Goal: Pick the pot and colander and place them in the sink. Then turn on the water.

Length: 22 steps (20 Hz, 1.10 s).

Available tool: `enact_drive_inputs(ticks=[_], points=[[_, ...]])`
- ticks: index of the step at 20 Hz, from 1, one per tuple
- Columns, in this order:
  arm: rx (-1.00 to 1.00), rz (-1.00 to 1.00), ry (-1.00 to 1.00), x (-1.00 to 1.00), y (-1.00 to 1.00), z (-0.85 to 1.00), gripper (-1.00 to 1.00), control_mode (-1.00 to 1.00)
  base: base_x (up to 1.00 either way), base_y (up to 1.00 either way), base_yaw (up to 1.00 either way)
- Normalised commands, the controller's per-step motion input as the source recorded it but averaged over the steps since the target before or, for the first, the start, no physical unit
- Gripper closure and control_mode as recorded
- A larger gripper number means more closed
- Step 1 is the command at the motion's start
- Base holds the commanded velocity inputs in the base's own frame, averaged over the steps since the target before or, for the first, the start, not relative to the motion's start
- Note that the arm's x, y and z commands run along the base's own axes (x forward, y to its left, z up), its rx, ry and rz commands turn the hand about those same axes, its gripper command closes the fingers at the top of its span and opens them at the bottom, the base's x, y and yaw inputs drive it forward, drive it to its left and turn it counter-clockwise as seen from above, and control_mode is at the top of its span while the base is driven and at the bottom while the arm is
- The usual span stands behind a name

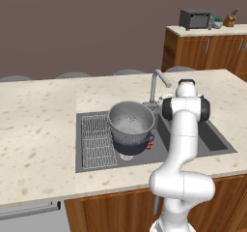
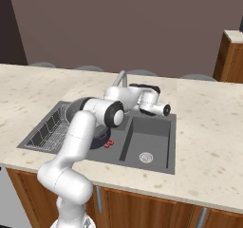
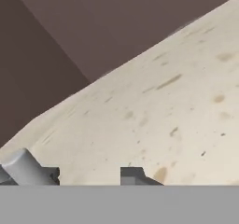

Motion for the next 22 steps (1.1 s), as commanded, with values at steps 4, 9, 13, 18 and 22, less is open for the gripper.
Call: enact_drive_inputs(ticks=[4,9,13,18,22], points=[[0.05,-0.02,0.26,0.00,-0.37,-0.32,1.00,-1.00,0.00,0.00,0.00],[0.10,-0.03,0.21,0.00,-0.51,-0.35,1.00,-1.00,0.00,0.00,0.00],[0.15,-0.02,0.17,0.00,-0.63,-0.38,1.00,-1.00,0.00,0.00,0.00],[0.20,0.00,0.12,0.00,-0.72,-0.43,1.00,-1.00,0.00,0.00,0.00],[0.05,0.00,0.02,0.00,-0.39,-0.15,1.00,-1.00,0.00,0.00,0.00]])
